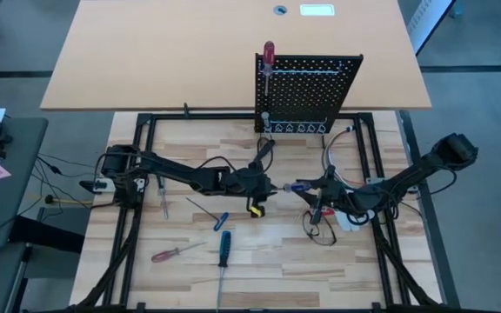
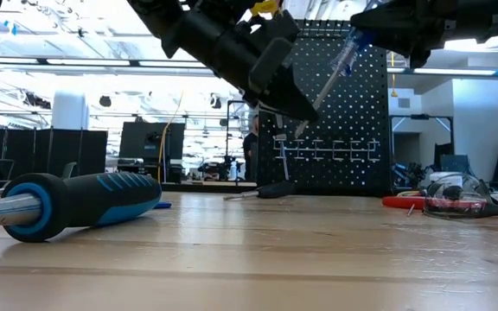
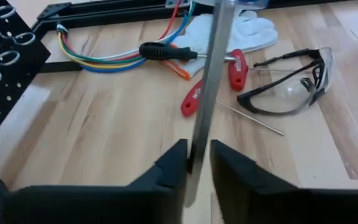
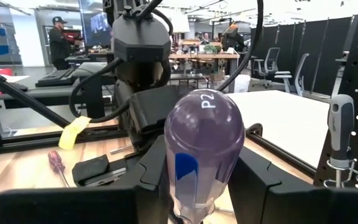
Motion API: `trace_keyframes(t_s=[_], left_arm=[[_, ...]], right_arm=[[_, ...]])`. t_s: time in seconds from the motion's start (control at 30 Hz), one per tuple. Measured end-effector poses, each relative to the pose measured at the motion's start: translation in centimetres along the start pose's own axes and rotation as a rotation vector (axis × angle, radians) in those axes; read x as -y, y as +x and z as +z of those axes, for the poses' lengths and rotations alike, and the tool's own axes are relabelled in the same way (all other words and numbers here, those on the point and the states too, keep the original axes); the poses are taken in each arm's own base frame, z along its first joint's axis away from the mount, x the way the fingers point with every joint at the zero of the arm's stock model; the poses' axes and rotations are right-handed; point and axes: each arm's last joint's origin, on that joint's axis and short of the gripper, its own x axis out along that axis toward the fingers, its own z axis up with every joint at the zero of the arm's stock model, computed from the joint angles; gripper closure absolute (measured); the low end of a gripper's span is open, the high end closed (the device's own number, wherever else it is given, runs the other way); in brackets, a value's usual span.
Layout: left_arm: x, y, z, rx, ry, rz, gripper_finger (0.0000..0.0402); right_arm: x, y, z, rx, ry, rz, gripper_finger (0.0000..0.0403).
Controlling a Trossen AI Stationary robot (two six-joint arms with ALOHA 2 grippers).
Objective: Hang tools onto peg board
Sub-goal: Hang the right blue screwdriver on the pegboard
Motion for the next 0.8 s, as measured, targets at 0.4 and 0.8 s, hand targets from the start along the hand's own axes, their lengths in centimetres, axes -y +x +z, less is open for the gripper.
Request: trace_keyframes(t_s=[0.4, 0.8], left_arm=[[0.1, 0.0, 0.1, 0.016, -0.037, -0.013, 0.0396], [-2.6, -0.1, 2.3, 0.245, -0.068, 0.063, 0.0399]], right_arm=[[-0.3, -1.7, 0.7, -0.026, -0.080, -0.127, 0.0184], [-0.7, -5.0, 2.5, -0.030, -0.133, -0.202, 0.0164]])
